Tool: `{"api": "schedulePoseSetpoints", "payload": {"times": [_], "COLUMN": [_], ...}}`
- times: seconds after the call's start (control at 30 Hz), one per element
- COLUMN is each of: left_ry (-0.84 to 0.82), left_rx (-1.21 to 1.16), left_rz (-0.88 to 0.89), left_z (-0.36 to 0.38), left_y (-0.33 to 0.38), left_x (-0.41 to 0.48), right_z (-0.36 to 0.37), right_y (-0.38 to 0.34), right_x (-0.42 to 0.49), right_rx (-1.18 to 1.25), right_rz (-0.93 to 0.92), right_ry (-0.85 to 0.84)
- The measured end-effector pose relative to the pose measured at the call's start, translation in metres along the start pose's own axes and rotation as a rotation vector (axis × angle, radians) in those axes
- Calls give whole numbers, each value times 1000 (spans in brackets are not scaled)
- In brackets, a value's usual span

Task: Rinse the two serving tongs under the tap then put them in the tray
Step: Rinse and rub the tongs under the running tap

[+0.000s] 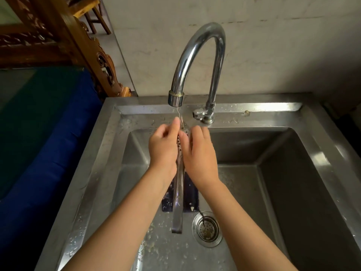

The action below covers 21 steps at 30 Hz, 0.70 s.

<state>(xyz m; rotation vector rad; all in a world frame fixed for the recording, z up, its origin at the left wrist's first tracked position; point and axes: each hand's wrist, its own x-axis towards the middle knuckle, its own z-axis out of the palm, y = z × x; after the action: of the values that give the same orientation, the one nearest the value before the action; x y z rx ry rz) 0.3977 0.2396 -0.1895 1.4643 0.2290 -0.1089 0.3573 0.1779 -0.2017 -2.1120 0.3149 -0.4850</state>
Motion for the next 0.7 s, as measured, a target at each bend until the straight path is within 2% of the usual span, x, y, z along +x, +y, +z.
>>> {"api": "schedulePoseSetpoints", "payload": {"times": [0.13, 0.2, 0.27, 0.33, 0.43, 0.5, 0.6, 0.7], "left_ry": [-5, -50, -104, -86, -48, -46, -77, -183], "left_rx": [224, 386, 432, 364, 263, 258, 298, 293], "left_rz": [162, 285, 344, 310, 156, 140, 227, 190], "left_z": [-4, -5, -3, -3, -4, -1, 2, -3], "left_y": [4, 3, -1, -1, 7, 8, 1, -8], "left_x": [6, 6, 4, 8, 21, 24, 15, 5], "right_z": [2, 2, 3, 4, 7, 6, 5, 4], "right_y": [-15, -19, -19, -19, -15, -11, -10, -11], "right_x": [21, 31, 39, 39, 30, 26, 28, 35], "right_rx": [105, 196, 280, 325, 361, 396, 389, 269], "right_rz": [88, 149, 191, 187, 155, 156, 173, 176], "right_ry": [22, 42, 35, -27, -147, -194, -114, 11]}}
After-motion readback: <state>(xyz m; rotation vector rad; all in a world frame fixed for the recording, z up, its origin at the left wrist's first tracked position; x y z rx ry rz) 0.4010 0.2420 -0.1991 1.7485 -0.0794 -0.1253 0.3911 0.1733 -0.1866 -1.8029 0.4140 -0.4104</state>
